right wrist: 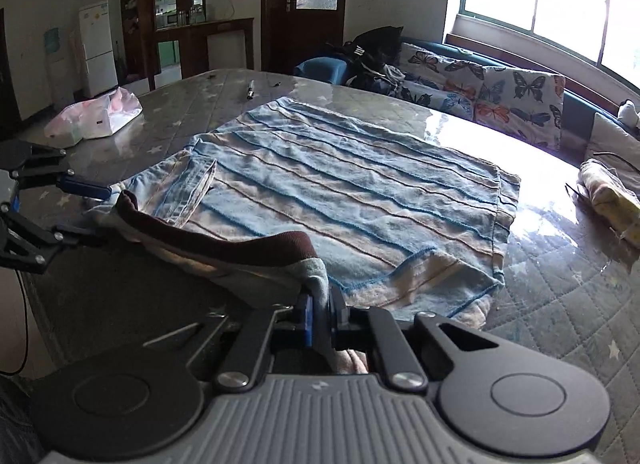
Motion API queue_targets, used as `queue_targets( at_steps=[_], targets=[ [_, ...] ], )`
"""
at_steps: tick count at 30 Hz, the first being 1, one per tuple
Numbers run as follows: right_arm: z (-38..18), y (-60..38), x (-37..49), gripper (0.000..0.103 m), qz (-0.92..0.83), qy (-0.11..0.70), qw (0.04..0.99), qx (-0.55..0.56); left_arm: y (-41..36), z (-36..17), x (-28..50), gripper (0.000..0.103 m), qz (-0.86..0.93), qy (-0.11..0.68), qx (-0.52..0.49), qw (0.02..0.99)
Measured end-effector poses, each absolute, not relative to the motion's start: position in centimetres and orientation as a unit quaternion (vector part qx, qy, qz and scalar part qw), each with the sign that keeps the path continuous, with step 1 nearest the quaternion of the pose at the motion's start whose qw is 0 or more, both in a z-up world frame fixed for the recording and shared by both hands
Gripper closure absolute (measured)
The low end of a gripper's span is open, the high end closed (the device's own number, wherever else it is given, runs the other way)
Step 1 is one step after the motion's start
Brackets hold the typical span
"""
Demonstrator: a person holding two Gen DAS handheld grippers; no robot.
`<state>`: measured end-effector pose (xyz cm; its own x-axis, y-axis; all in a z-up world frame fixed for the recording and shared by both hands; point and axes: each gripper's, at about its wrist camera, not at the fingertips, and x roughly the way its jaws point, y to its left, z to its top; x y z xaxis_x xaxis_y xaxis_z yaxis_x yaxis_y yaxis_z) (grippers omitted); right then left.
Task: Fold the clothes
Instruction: 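Close both grippers on the hem of the striped cloth, then lift the hem with both grippers and fold it over toward the collar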
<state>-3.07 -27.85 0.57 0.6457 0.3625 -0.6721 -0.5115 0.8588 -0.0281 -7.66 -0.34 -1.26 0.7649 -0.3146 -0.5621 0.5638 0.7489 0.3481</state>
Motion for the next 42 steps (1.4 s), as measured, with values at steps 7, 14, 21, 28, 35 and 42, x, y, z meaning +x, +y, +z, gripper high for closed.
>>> queue_targets(
  at_steps=[7,14,21,28,35,42],
  targets=[
    [0.7,-28.2,-3.6,0.100,0.234,0.326,0.911,-0.096,-0.1,-0.9,-7.1,0.095,-0.251,0.234,0.265,0.901],
    [2.4,-29.0,-5.4,0.100,0.241,0.299,0.919,-0.092,0.4,1.4,-8.4,0.098,-0.265,0.221,0.243,0.907],
    [5.1,-29.7,-9.5,0.100,0.262,0.280,0.918,-0.097,1.0,3.7,-10.2,0.098,-0.270,0.219,0.222,0.911],
    [7.2,-29.4,-11.5,0.100,0.279,0.271,0.916,-0.093,1.8,5.8,-11.3,0.098,-0.264,0.212,0.199,0.920],
    [8.3,-29.5,-7.0,0.100,0.270,0.271,0.920,-0.089,1.6,7.2,-6.2,0.098,-0.250,0.203,0.187,0.928],
    [9.3,-29.7,1.2,0.100,0.260,0.283,0.919,-0.086,1.2,8.0,1.3,0.098,-0.239,0.203,0.188,0.931]
  ],
)
